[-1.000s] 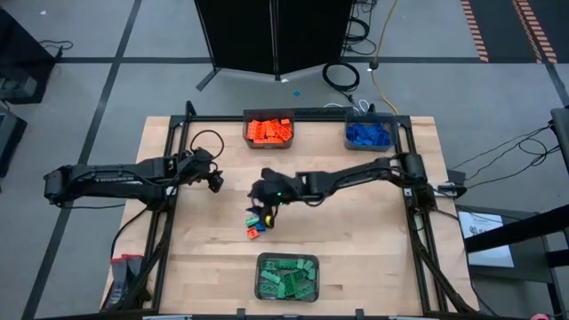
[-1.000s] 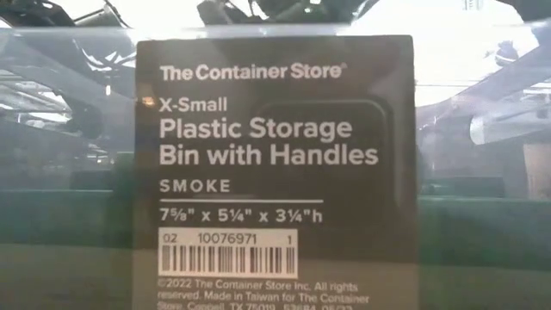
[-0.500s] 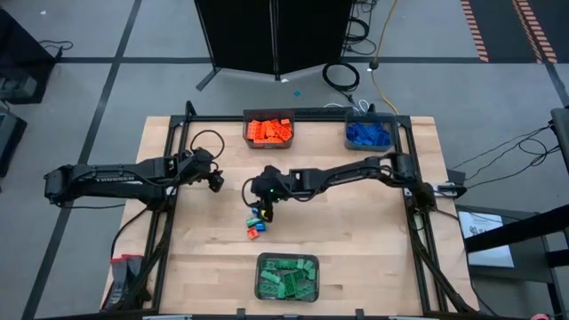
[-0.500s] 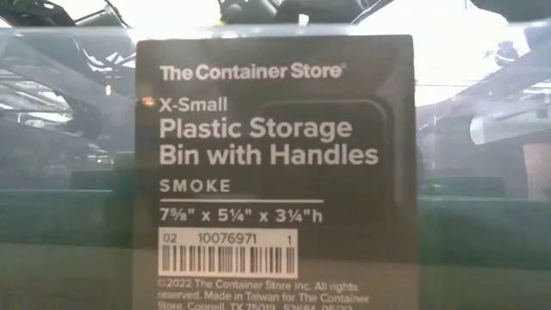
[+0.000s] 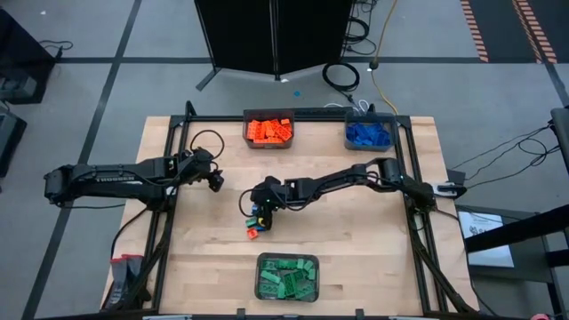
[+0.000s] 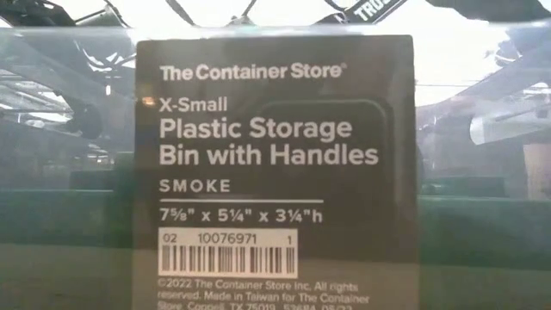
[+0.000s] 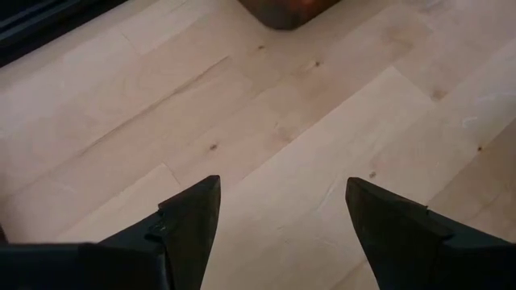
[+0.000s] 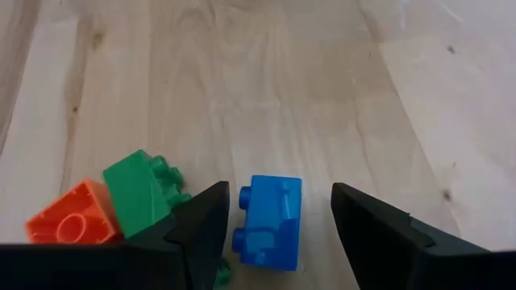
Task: Sort blocks
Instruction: Put the blue game piece into the top right black bin
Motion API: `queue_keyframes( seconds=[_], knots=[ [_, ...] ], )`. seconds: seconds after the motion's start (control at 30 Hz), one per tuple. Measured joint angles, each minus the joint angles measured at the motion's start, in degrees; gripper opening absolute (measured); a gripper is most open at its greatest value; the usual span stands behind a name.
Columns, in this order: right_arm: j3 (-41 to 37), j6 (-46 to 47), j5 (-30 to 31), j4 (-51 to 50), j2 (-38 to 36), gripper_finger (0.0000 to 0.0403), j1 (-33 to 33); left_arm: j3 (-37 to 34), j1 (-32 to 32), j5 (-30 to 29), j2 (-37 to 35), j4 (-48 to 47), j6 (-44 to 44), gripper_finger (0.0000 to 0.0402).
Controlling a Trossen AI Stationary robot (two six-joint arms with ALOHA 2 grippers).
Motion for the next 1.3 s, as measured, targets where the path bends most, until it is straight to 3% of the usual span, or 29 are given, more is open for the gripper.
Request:
queue_keyframes(
  seconds=[0.17,0.33,0.37,0.6,0.73,0.93,1.07,1.3],
  knots=[
    [0.07,0.59,1.72,-0.02,0.41,0.0196,0.00,0.00,0.00,0.00,0.00,-0.02,0.02,0.0270],
    [-0.03,1.16,1.53,-2.62,0.67,0.0078,-0.68,0.00,0.00,-0.46,0.00,-0.02,0.04,0.0270],
    [0.04,1.26,1.53,-3.51,0.62,0.0070,-0.83,0.00,-0.01,-0.47,0.00,0.02,0.04,0.0270],
    [-0.24,1.27,2.10,-6.90,-2.17,0.0071,-1.60,0.00,0.00,-0.48,0.02,-0.03,0.15,0.0270],
    [-0.07,-0.29,3.82,-9.38,-8.30,0.0071,-3.72,0.00,-0.02,-0.48,0.02,-0.05,0.24,0.0270],
    [-1.44,-4.96,10.52,-22.43,-18.80,0.0071,-7.31,0.00,-0.02,-0.68,0.02,-0.02,0.41,0.0270],
    [-8.93,-5.18,15.75,-25.62,-28.64,0.0071,-10.55,0.00,-0.01,-1.62,0.36,0.05,0.39,0.0270],
    [-35.72,10.48,23.13,-25.79,-49.95,0.0071,-17.73,0.00,0.00,-1.75,1.01,-0.19,0.45,0.0270]
  ],
)
